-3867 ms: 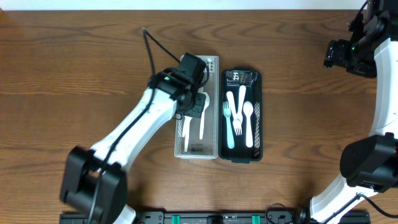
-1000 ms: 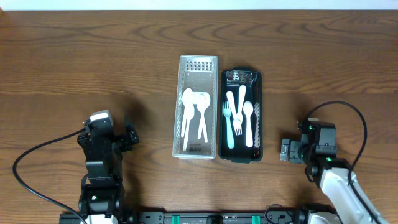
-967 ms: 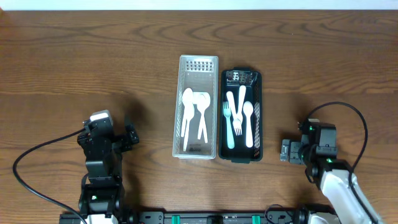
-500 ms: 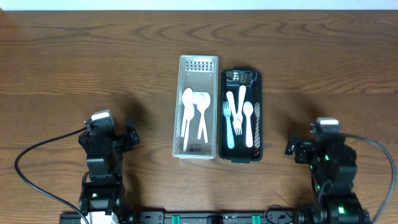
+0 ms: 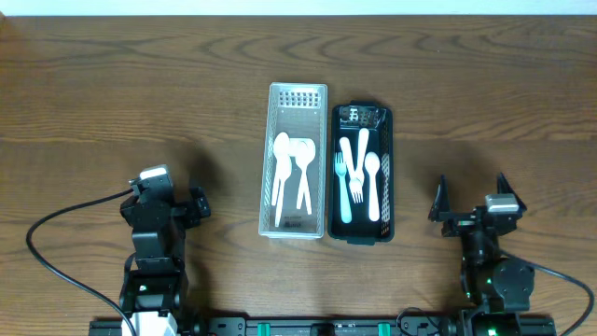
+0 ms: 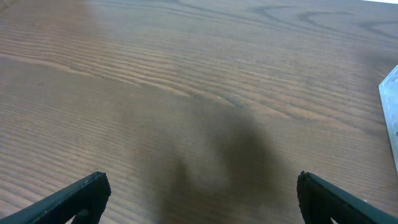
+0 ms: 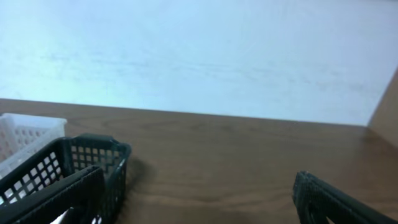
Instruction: Pack container
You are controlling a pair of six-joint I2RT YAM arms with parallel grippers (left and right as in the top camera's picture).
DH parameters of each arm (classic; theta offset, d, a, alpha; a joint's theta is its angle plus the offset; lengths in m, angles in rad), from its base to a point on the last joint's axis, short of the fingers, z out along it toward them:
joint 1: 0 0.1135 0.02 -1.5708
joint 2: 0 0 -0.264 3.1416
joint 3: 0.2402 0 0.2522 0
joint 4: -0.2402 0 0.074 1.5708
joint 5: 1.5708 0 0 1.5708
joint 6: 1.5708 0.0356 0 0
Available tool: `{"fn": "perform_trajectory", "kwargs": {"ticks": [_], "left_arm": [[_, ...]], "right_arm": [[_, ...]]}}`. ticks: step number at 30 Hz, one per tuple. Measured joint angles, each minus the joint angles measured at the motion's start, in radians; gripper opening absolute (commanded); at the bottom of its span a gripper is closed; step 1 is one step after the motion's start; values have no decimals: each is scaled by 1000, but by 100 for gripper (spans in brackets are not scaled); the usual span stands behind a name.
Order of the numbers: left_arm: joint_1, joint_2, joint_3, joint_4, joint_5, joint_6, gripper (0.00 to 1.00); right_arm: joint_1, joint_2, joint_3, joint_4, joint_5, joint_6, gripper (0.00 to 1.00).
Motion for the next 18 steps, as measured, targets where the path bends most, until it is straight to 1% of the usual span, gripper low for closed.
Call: {"fn": "perform_trajectory", "kwargs": {"ticks": [4, 6, 7, 10, 18], "left_arm": [[0, 12, 0, 0, 0, 0, 98], [0, 19, 0, 0, 0, 0, 98], [0, 24, 0, 0, 0, 0, 98], [0, 34, 0, 0, 0, 0, 98], [0, 59, 0, 0, 0, 0, 98]], "right_arm": [[24, -43, -25, -27, 0, -19, 99], [24, -73, -25, -87, -1, -22, 99], [24, -97, -26, -142, -5, -21, 99], [24, -108, -28, -204, -26, -8, 99], [24, -83, -28, -208, -55, 32, 99]]}}
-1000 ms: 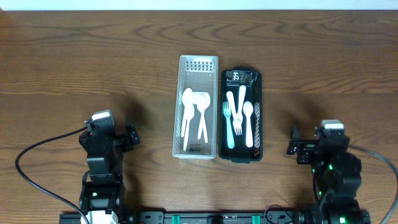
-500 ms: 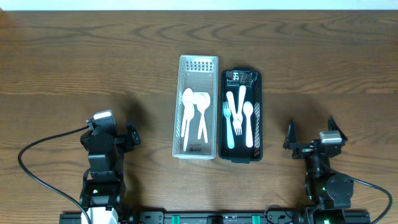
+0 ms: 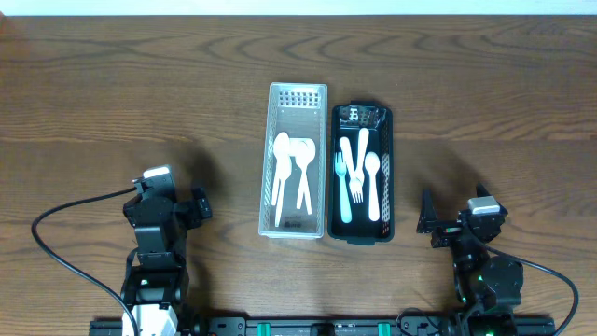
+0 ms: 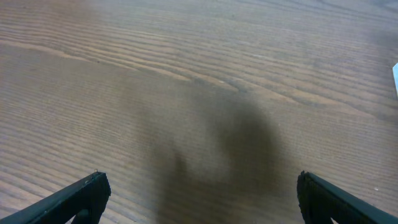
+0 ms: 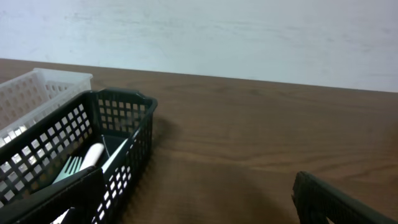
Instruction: Pack container
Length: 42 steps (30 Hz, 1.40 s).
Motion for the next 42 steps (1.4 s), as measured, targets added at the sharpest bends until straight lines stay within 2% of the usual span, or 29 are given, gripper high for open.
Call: {"fn": "perform_trajectory", "kwargs": {"ticks": [18, 22, 27, 31, 35, 42], "left_arm": [[-2, 19, 0, -14, 0, 0, 98], [-2, -81, 0, -111, 0, 0, 98], [-6, -302, 0, -258, 4, 0, 98], [-10, -469, 0, -281, 5, 5, 98], [-10, -589, -21, -210, 5, 42, 98], [-10, -711, -211, 58, 17, 79, 98]], "right_arm": [[0, 2, 0, 0, -3, 8, 99], [0, 2, 0, 1, -7, 8, 99], [0, 3, 0, 2, -12, 8, 99], [0, 3, 0, 1, -14, 8, 99], [0, 3, 0, 1, -14, 8, 99], [0, 3, 0, 1, -14, 9, 99]]}}
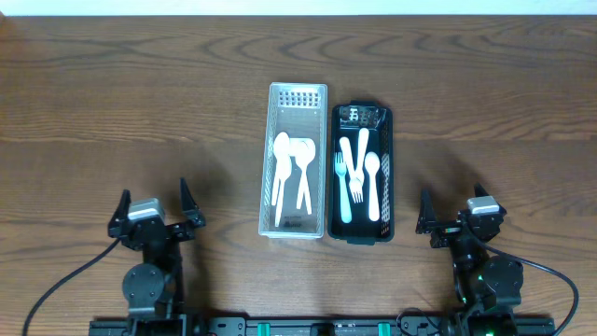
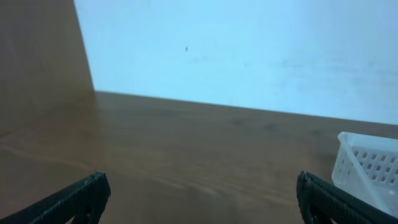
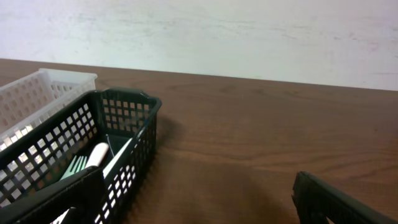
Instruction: Pack container
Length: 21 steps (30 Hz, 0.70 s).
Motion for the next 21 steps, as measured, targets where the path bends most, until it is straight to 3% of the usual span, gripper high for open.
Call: {"fn": "perform_trajectory", "kwargs": {"ticks": [21], "left_arm": [[0, -14, -16, -92, 105, -1, 98]], "right_arm": [[0, 0, 0, 0, 0, 2, 99]]}}
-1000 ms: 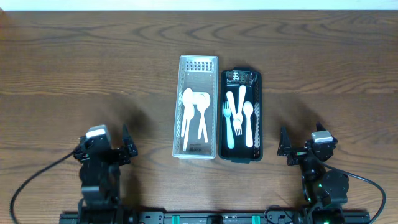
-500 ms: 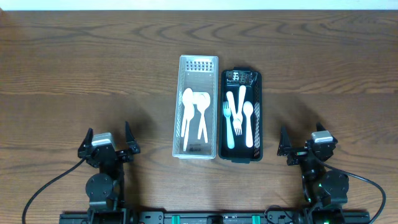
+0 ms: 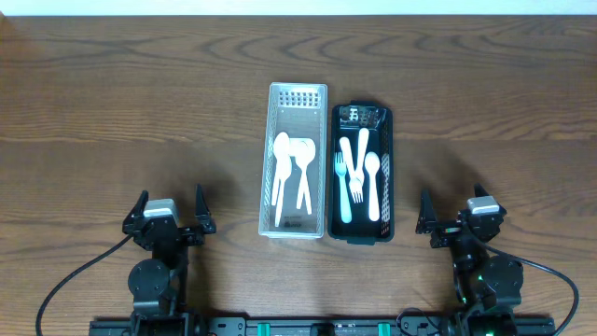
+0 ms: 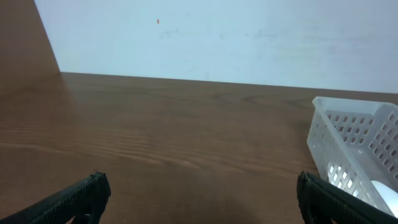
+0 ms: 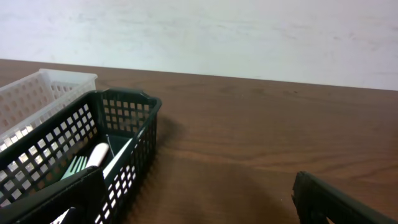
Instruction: Pack container
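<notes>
A white slotted basket (image 3: 319, 159) holds white spoons (image 3: 291, 168); beside it on the right a dark green basket (image 3: 334, 177) holds pale forks and a spoon (image 3: 358, 182). My left gripper (image 3: 169, 207) rests low at the table's near left, open and empty, with the white basket's corner (image 4: 348, 134) at the right of its wrist view. My right gripper (image 3: 459, 207) sits at the near right, open and empty, the green basket (image 5: 87, 149) to its left.
Bare wood table (image 3: 140, 93) lies all round the two baskets. A pale wall (image 4: 217, 37) stands beyond the far edge. Cables trail from both arm bases at the near edge.
My left gripper has shifted a little to the right, toward the white basket, which shows larger in its wrist view. The right gripper and both baskets have not moved.
Both arms were raised beside the baskets, the left wrist looking down at the table. The right arm then lowered to the near edge, and after that the left arm came down level too. The cutlery lay unchanged throughout.
</notes>
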You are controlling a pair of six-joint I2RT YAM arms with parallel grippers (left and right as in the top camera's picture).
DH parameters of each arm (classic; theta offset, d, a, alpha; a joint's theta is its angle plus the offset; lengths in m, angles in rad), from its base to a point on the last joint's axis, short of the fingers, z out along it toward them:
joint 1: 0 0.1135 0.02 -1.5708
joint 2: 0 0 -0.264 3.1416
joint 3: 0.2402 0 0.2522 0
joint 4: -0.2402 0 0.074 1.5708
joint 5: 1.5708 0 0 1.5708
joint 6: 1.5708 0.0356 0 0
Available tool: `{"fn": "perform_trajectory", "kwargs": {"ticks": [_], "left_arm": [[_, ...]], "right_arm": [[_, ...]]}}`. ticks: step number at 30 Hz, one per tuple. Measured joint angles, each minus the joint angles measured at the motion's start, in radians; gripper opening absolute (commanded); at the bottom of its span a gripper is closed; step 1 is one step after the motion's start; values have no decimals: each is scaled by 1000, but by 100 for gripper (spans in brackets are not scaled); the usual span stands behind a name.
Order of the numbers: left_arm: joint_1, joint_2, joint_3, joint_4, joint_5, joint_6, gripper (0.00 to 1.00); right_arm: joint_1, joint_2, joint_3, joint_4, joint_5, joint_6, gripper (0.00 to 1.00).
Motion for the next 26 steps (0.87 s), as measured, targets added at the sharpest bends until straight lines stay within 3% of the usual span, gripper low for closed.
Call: {"fn": "perform_trajectory", "kwargs": {"ticks": [26], "left_arm": [[0, 11, 0, -1, 7, 0, 98]], "right_arm": [[0, 0, 0, 0, 0, 0, 99]]}}
